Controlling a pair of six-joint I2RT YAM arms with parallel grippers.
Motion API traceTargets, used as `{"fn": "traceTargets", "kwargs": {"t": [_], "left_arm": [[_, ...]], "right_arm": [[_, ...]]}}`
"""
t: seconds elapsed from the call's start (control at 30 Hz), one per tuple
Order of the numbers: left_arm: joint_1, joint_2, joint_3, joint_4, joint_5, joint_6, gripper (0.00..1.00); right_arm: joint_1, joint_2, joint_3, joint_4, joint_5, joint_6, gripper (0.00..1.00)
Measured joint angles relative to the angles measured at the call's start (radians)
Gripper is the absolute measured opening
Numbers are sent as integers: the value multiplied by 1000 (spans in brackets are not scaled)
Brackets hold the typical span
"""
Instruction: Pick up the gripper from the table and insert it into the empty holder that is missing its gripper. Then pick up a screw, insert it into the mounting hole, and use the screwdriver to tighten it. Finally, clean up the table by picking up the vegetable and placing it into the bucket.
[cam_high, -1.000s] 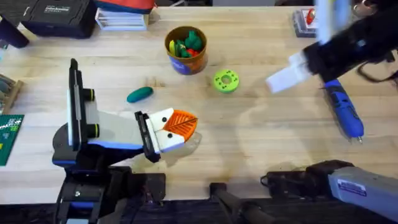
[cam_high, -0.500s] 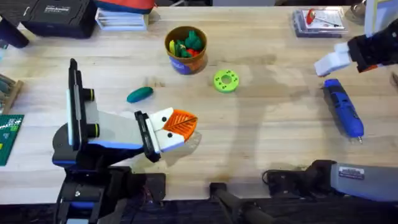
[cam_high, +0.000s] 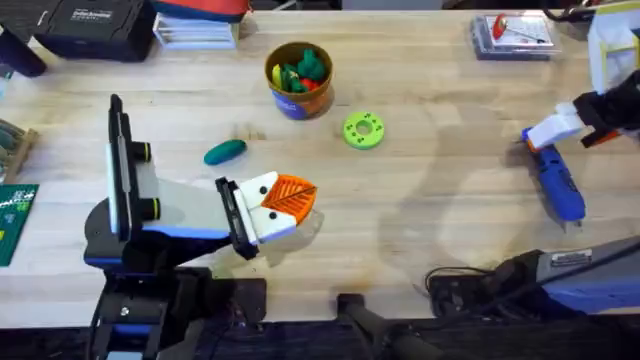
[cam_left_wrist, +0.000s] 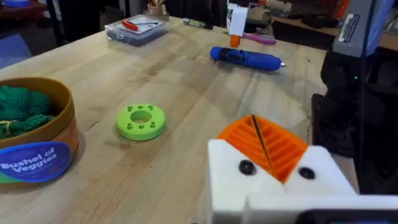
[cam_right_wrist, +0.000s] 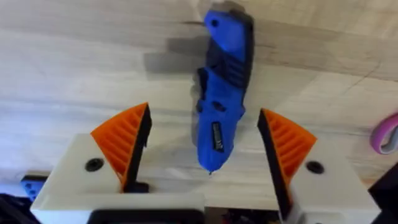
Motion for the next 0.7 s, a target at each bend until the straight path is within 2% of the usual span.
{"fn": "traceTargets", "kwargs": {"t": [0.23, 0.53, 0.7], "left_arm": [[0, 0, 0, 0, 0, 0, 5], [0, 0, 0, 0, 0, 0, 5], [0, 0, 0, 0, 0, 0, 5]], "right_arm": [[-35, 75, 0, 88, -29, -10, 994], [-35, 217, 0, 88, -41, -10, 993], [-35, 227, 0, 83, -32, -9, 990]]}}
